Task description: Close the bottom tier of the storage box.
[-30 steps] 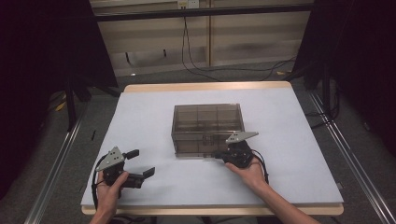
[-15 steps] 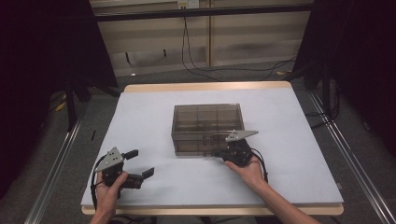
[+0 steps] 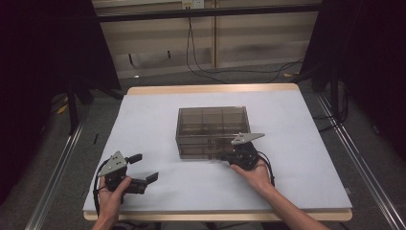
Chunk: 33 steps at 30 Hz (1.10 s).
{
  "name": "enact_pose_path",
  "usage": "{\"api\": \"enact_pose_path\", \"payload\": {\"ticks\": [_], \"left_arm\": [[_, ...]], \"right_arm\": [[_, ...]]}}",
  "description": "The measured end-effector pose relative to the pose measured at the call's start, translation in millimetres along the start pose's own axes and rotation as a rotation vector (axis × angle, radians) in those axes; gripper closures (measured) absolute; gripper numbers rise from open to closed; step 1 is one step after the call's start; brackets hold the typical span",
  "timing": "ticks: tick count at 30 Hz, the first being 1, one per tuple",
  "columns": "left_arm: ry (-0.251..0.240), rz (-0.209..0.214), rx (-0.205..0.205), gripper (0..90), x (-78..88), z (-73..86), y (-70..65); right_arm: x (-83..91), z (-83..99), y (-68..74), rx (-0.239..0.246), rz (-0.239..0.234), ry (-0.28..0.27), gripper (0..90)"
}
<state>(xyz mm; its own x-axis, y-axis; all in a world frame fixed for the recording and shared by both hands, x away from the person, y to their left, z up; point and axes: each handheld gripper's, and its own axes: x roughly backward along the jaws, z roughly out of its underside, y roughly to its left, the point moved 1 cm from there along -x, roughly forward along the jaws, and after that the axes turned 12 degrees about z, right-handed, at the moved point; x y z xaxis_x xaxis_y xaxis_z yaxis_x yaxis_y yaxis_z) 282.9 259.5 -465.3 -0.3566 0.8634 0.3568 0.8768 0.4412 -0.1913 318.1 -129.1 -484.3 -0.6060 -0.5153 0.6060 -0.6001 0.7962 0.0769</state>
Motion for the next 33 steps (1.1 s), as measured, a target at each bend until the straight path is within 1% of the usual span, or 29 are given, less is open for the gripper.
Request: {"api": "enact_pose_path", "payload": {"ticks": [1,3,4,5,6,7,8,10,11,12,13,16,17,18,20,21,23,24,25,27,28,29,31,32,33], "left_arm": [[0.003,-0.005,-0.008,2.6,0.2,-0.3,0.1],[0.004,0.001,-0.006,2.6,0.0,-0.4,-0.4],[0.003,0.014,-0.012,2.6,0.2,-0.2,-0.1],[-0.008,0.013,-0.004,2.6,-0.4,0.0,-1.0],[0.01,0.0,-0.016,2.6,0.8,-0.2,-0.8],[0.007,-0.003,-0.012,2.6,1.1,0.2,-1.1],[-0.001,0.013,-0.014,2.6,1.1,0.6,-0.3],[-0.001,0.013,-0.018,2.6,2.2,0.6,-0.3],[-0.004,0.016,-0.012,2.6,2.3,1.0,-0.9],[0.001,-0.003,-0.012,2.7,3.2,1.0,-1.8],[-0.001,0.006,-0.017,2.6,3.7,1.5,-0.8],[0.007,-0.005,-0.004,2.6,5.3,2.4,-1.7],[-0.003,0.006,-0.003,2.6,4.9,3.0,-1.6],[-0.003,0.008,-0.004,2.6,4.9,3.4,-1.7],[0.009,-0.004,-0.005,2.6,5.9,3.3,-3.0],[0.012,-0.009,-0.006,2.6,6.5,3.4,-3.3],[0.007,-0.017,-0.003,2.6,7.2,3.8,-3.2],[0.001,-0.011,-0.002,2.6,7.1,4.3,-2.5],[0.003,-0.013,-0.001,2.6,7.3,4.4,-2.6],[0.005,-0.013,0.002,2.6,7.6,4.4,-3.1],[0.005,-0.01,0.003,2.6,7.6,4.3,-3.3],[0.005,-0.012,0.003,2.6,7.7,4.2,-3.1],[-0.003,0.0,0.014,2.6,7.3,4.5,-1.7],[-0.001,-0.003,0.022,2.6,7.0,4.7,-1.6],[0.007,-0.01,0.024,2.6,6.9,4.4,-1.5]], "right_arm": [[0.0,0.1,0.0,-0.001,0.003,0.0,90.0],[0.0,0.0,-0.7,0.001,0.008,0.005,90.0],[0.3,0.1,-1.3,-0.003,0.01,0.005,90.0],[0.9,0.2,-2.1,-0.006,0.013,0.006,90.0],[1.3,0.3,-2.5,-0.004,0.016,0.006,90.0],[1.6,0.3,-2.8,-0.003,0.02,0.007,90.0],[2.1,0.0,-3.1,-0.007,0.026,0.008,90.0],[1.9,0.0,-3.6,-0.008,0.027,0.009,90.0],[1.5,-0.1,-3.7,-0.007,0.029,0.011,90.0],[1.0,-0.3,-3.9,-0.008,0.033,0.011,90.0],[0.1,-0.4,-4.3,-0.009,0.033,0.013,90.0],[-1.2,-0.5,-5.3,-0.014,0.051,0.018,90.0],[-1.5,-0.6,-5.8,-0.014,0.059,0.021,90.0],[-1.8,-0.7,-6.1,-0.018,0.064,0.022,90.0],[-2.3,-0.6,-7.2,-0.026,0.078,0.032,90.0],[-2.6,-0.5,-8.0,-0.026,0.077,0.033,90.0],[-3.0,-1.2,-7.4,-0.027,0.081,0.037,90.0],[-3.0,-1.6,-7.1,-0.027,0.082,0.037,90.0],[-3.2,-2.0,-6.7,-0.03,0.083,0.038,90.0],[-3.1,-1.7,-7.3,-0.035,0.078,0.036,90.0],[-2.7,-1.3,-8.0,-0.036,0.057,0.031,90.0],[-1.5,-1.0,-8.3,-0.047,0.04,0.021,90.0],[2.6,-1.4,-9.1,-0.062,0.013,-0.001,90.0],[5.6,-1.9,-9.2,-0.062,-0.001,-0.014,87.9],[9.3,-2.5,-8.3,-0.063,-0.004,-0.019,83.6]]}}
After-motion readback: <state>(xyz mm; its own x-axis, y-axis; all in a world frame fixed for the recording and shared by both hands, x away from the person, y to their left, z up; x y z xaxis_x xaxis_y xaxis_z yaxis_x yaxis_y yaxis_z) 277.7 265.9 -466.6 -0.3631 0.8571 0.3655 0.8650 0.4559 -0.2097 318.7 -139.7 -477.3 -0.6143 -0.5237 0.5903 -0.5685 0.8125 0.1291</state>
